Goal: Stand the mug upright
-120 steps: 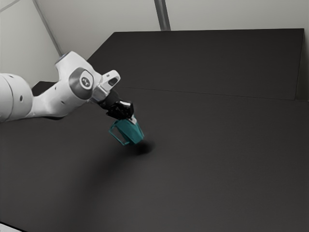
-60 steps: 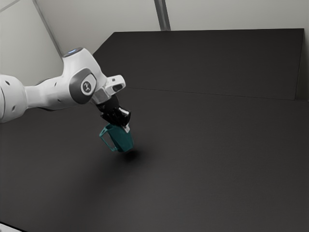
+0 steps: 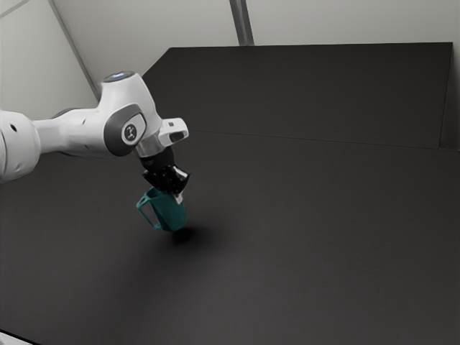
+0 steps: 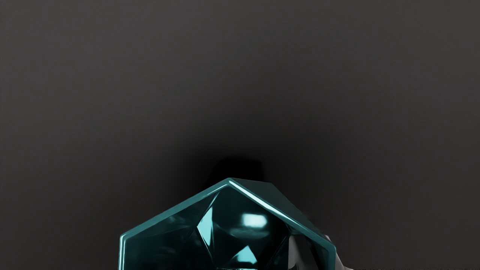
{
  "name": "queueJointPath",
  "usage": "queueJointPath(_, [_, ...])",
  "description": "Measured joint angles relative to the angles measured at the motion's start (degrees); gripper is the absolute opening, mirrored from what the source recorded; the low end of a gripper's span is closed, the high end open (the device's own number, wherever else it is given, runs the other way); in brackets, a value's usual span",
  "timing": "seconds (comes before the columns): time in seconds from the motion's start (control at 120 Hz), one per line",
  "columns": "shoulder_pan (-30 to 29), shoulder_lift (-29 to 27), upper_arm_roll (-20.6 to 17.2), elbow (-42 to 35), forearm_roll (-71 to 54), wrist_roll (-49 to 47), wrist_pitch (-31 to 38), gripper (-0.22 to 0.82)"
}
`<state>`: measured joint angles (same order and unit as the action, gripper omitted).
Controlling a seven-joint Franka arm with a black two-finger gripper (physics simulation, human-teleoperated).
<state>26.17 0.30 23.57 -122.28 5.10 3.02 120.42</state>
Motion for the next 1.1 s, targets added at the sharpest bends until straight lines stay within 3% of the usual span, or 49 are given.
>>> queueJointPath(0.342, [-1.47, 1.07, 0.27, 0.77, -4.14, -3.38, -0.66, -0.18])
queueJointPath(0.617, [-9.61, 3.66, 0.27, 2.61, -4.63, -5.02, -0.23, -0.18])
queueJointPath(1.1, [-8.34, 4.49, 0.34, 1.5, -4.08, -6.92, -0.06, -0.18])
